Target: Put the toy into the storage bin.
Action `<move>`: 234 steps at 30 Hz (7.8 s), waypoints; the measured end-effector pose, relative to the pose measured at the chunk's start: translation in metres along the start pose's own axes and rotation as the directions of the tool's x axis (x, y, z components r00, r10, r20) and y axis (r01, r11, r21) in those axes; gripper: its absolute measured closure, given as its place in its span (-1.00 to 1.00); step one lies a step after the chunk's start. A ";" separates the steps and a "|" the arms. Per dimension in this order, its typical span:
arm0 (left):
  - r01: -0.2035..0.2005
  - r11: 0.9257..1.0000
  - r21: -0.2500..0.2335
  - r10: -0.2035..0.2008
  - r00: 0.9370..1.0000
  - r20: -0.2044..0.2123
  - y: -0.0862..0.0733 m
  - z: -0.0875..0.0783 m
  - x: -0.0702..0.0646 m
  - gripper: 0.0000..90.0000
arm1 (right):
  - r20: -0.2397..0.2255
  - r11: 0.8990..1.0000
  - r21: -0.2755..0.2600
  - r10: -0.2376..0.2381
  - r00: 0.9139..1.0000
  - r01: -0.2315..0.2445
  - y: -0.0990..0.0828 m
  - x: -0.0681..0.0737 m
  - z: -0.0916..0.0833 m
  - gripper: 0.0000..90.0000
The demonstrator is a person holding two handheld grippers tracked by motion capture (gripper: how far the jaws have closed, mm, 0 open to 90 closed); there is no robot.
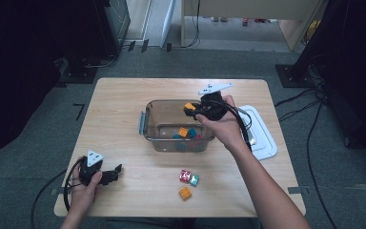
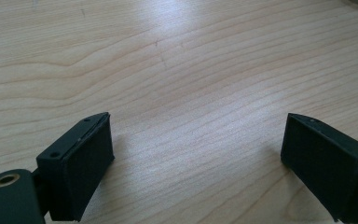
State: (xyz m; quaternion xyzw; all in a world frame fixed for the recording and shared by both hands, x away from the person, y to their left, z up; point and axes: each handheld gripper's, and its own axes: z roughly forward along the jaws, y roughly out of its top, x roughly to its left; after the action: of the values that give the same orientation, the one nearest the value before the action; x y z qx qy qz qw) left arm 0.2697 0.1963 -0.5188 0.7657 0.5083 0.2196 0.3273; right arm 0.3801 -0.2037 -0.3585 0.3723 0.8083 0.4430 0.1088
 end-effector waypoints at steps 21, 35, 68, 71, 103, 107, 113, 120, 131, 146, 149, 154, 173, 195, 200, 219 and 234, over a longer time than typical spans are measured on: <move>0.001 1.000 0.000 -0.001 1.000 0.001 0.000 0.000 0.000 -0.80 | 0.032 0.979 0.202 0.004 0.999 -0.011 -0.008 -0.007 0.046 0.52; 0.001 1.000 0.000 -0.001 1.000 0.001 0.000 0.000 0.000 -0.80 | 0.048 0.928 0.373 -0.010 0.999 -0.009 -0.011 -0.005 0.061 0.52; 0.000 1.000 -0.001 0.000 1.000 0.000 0.000 0.000 0.000 -0.80 | 0.025 0.985 0.167 -0.039 0.999 0.034 -0.015 0.011 0.011 -0.57; -0.001 1.000 -0.001 0.001 1.000 0.000 0.000 0.000 0.000 -0.80 | 0.020 0.994 0.104 -0.029 0.999 0.027 -0.020 0.014 -0.002 -0.56; -0.001 1.000 0.001 0.001 1.000 0.001 0.000 0.000 0.000 -0.80 | -0.105 0.962 -0.240 -0.160 0.981 0.131 -0.166 0.054 -0.042 -0.24; 0.000 1.000 0.001 0.000 1.000 0.001 0.000 0.000 0.000 -0.80 | -0.126 0.962 -0.250 -0.145 0.982 0.110 -0.181 0.056 -0.037 -0.19; -0.001 1.000 0.001 0.001 1.000 0.001 0.000 0.000 0.000 -0.80 | -0.144 0.982 -0.161 -0.122 0.982 0.099 -0.201 0.059 -0.022 -0.15; -0.001 1.000 0.001 0.001 1.000 0.001 0.000 0.000 0.000 -0.80 | -0.121 0.986 -0.054 -0.166 0.979 0.160 -0.211 0.069 -0.008 0.01; -0.001 1.000 0.001 0.001 1.000 0.001 0.000 0.000 0.000 -0.80 | -0.088 0.978 0.062 -0.194 0.977 0.199 -0.216 0.073 0.005 0.14; -0.001 1.000 0.001 0.001 1.000 0.001 0.000 0.000 0.000 -0.80 | -0.058 0.980 0.045 -0.192 0.980 0.195 -0.210 0.062 -0.009 0.34; 0.000 1.000 0.001 0.000 1.000 0.001 0.000 0.000 0.000 -0.80 | -0.043 0.987 -0.006 -0.161 0.986 0.161 -0.206 0.055 -0.020 0.34; -0.001 1.000 0.001 0.001 1.000 0.001 0.000 0.000 0.000 -0.80 | -0.014 0.989 -0.069 -0.132 0.991 0.131 -0.199 0.046 -0.040 0.34; 0.000 1.000 0.000 0.000 1.000 0.001 0.000 0.000 0.000 -0.80 | 0.004 0.968 -0.213 -0.135 0.991 0.133 -0.143 0.044 -0.093 0.34; 0.000 1.000 0.000 0.000 1.000 0.000 0.000 0.000 0.000 -0.80 | 0.003 0.950 -0.271 -0.159 0.987 0.154 -0.063 0.040 -0.084 0.34; -0.001 1.000 0.000 0.001 1.000 0.000 0.000 0.000 0.000 -0.80 | 0.004 0.950 -0.282 -0.141 0.990 0.136 -0.049 0.036 -0.076 0.34; -0.001 1.000 -0.001 0.001 1.000 0.000 0.000 0.000 0.000 -0.80 | 0.021 0.971 -0.219 -0.094 0.995 0.096 -0.016 0.018 -0.035 0.34; 0.000 1.000 0.000 0.000 1.000 0.001 0.000 0.000 0.000 -0.80 | 0.025 0.995 -0.025 -0.099 0.995 0.100 -0.006 0.011 0.014 0.34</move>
State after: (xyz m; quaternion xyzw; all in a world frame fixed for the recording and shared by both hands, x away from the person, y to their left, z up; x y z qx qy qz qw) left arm 0.2696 0.1962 -0.5188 0.7659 0.5080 0.2192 0.3276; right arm 0.3765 -0.1892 -0.3700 0.3354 0.8186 0.4431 0.1452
